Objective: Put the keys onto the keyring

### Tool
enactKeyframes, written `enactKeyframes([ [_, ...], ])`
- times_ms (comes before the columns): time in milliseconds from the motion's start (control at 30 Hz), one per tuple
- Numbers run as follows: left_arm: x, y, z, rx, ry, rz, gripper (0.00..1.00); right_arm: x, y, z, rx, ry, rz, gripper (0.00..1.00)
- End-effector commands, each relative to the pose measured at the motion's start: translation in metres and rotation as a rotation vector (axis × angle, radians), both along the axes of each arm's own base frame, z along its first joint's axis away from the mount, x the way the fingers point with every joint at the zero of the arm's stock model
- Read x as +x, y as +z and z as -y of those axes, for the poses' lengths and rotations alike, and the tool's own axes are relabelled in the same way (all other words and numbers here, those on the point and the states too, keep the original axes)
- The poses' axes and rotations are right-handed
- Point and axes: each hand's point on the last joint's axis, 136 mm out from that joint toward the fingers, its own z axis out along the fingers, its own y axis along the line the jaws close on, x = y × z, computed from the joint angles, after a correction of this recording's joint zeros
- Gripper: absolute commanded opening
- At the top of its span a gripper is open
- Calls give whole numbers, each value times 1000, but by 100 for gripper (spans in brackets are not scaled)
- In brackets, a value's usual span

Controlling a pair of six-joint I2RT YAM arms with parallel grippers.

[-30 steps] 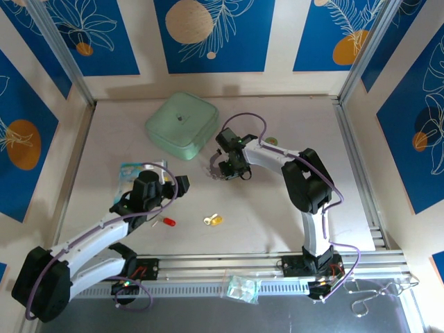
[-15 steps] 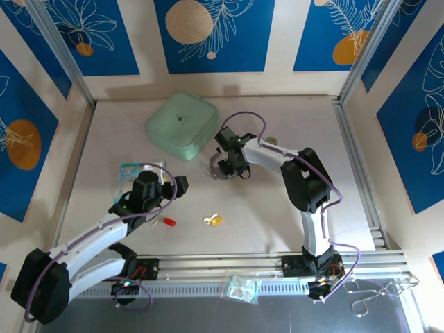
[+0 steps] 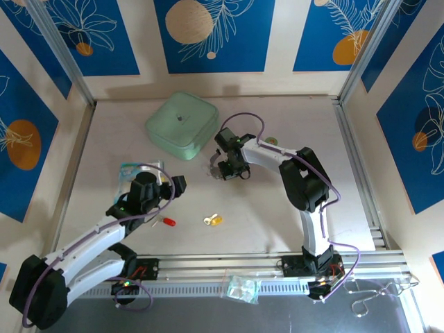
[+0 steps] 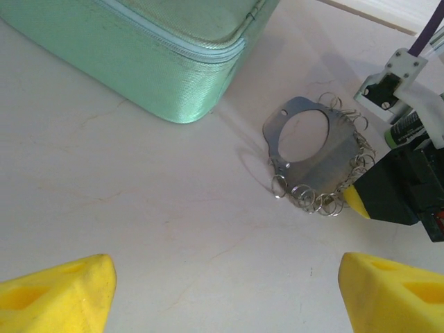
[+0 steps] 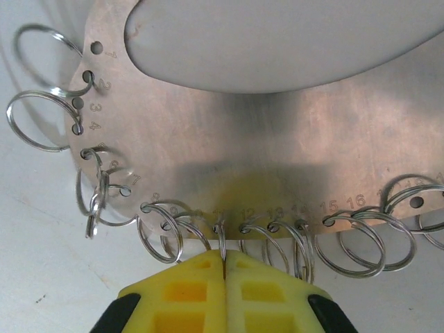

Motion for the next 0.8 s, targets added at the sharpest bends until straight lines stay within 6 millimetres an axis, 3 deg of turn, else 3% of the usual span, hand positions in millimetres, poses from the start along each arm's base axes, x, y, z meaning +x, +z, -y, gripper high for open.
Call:
enactKeyframes([
  [0,0,11,-6,40,9,30,83,0,26,-2,25,32,64,0],
  [300,8,67,-7,217,-75,203,83,-10,92,-17,78,241,291,0],
  [533,8,113,11,337,-245,371,73,-32,143,-24,174,388,444,0],
  [667,6,141,19,367,-305,474,66,-51,159,-25,230,479,490,0],
  [767,4,148,29,417,-385,538,63,-63,165,-24,272,530,528,0],
])
